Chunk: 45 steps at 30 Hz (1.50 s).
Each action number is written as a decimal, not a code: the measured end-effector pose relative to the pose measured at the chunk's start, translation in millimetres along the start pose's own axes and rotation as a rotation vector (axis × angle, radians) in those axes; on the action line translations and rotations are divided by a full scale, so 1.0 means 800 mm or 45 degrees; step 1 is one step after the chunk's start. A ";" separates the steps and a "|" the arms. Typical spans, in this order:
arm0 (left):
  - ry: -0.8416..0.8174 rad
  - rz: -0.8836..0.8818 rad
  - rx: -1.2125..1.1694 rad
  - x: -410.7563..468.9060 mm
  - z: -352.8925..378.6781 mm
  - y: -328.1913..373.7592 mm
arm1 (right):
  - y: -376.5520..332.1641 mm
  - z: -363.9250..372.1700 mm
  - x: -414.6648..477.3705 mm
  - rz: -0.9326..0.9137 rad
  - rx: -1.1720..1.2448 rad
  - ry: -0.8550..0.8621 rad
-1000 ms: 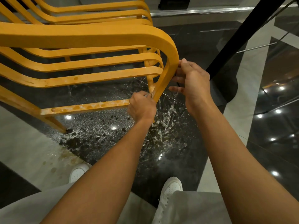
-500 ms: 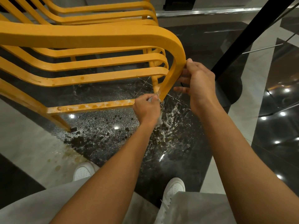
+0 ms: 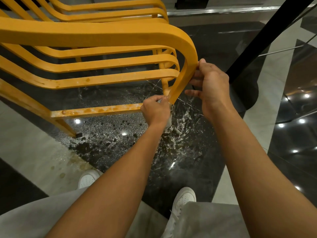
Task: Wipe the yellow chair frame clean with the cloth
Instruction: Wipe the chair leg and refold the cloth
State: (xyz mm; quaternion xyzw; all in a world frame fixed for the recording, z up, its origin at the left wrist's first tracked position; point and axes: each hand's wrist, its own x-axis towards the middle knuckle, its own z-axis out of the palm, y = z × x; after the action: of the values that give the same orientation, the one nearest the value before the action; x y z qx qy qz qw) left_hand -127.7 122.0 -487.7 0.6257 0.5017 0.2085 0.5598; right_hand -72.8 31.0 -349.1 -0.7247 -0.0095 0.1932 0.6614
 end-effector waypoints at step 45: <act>-0.008 0.122 -0.004 -0.035 -0.009 0.020 | 0.001 -0.001 0.008 0.047 -0.014 0.009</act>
State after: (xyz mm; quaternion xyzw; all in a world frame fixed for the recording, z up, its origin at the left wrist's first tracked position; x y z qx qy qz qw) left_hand -138.5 103.8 -462.5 0.6489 0.4690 0.2339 0.5516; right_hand -66.6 31.6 -351.6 -0.7290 0.0053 0.2029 0.6537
